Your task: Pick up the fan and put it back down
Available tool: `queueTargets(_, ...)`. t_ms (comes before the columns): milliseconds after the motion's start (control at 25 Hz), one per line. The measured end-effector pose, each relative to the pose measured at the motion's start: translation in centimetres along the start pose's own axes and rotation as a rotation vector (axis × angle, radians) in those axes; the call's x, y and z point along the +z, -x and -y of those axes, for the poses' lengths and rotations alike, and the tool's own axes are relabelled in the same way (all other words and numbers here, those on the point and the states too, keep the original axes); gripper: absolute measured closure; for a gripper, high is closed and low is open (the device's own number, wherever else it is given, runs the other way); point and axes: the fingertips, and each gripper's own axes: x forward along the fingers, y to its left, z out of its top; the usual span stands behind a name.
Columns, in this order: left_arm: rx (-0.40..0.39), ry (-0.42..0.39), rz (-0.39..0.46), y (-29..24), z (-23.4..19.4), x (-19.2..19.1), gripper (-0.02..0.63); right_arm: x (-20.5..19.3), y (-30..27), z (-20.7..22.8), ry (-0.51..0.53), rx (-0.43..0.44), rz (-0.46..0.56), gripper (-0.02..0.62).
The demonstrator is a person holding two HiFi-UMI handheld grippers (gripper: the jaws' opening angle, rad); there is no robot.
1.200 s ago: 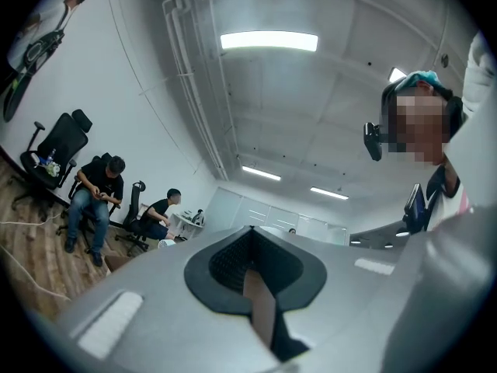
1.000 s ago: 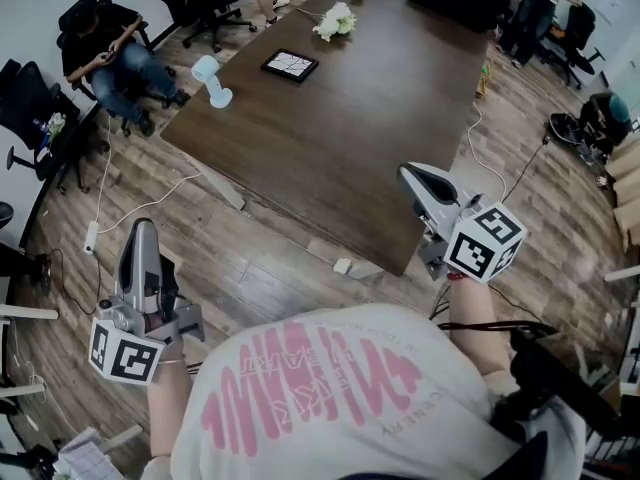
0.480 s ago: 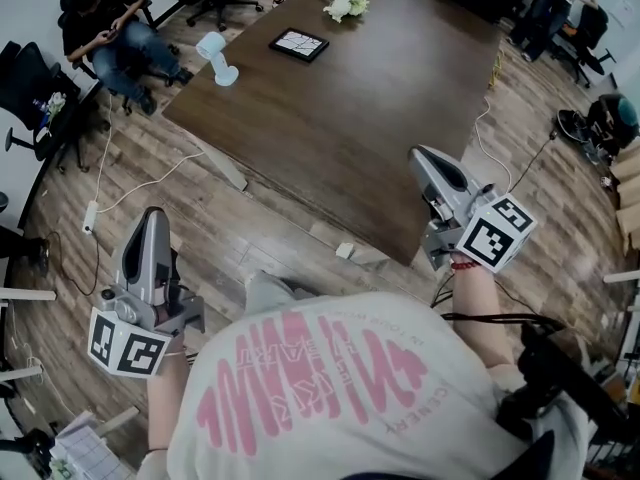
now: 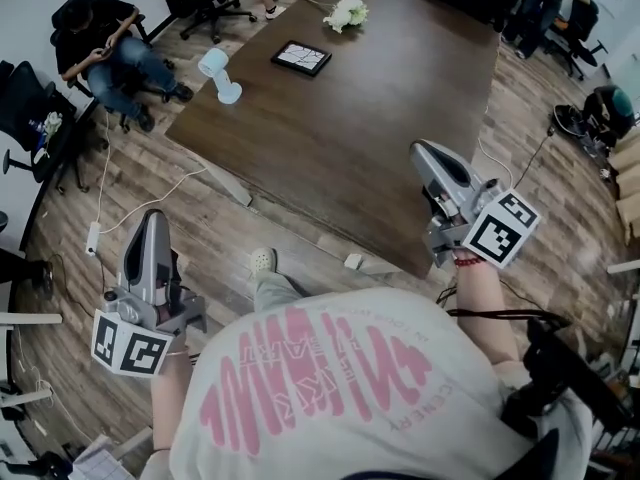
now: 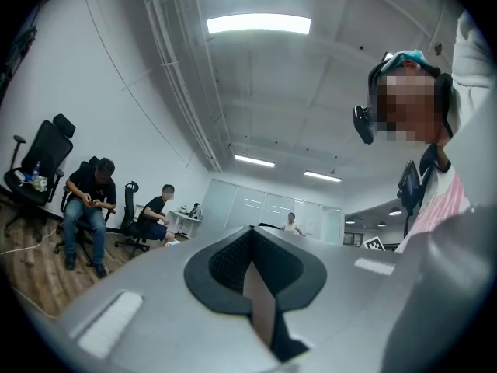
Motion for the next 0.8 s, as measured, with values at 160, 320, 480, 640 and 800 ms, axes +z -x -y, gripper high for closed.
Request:
queueTargets(160, -0.051, -0.01, -0.014, -2.6, -2.2, 0.3, 0.588, 0.9, -2.1, 0.5, 0.011, -0.028, 0.038, 0.591)
queueTargets(320, -0.087, -0.006, -0.017, -5.3, -5.1, 1.1, 0.588, 1.3, -4.4, 0.9, 0.02, -0.044, 0.057, 0.591)
queueTargets(480, -0.129, -0.004, -0.024, -8.4, -7.6, 1.9, 0.588, 2.1, -6.9, 1.7, 0.016, -0.076, 0.077, 0.591)
queueTargets(640, -0.159, 0.014, -0.032, -10.7, -10.1, 2.2, 0.588, 2.6, -9.7, 2.1, 0.02, -0.1, 0.075, 0.591)
queueTargets(800, -0.178, 0.029, -0.044, -12.6, -13.0, 2.2, 0.588, 3.1, -12.3, 2.4, 0.032, -0.119, 0.077, 0.59)
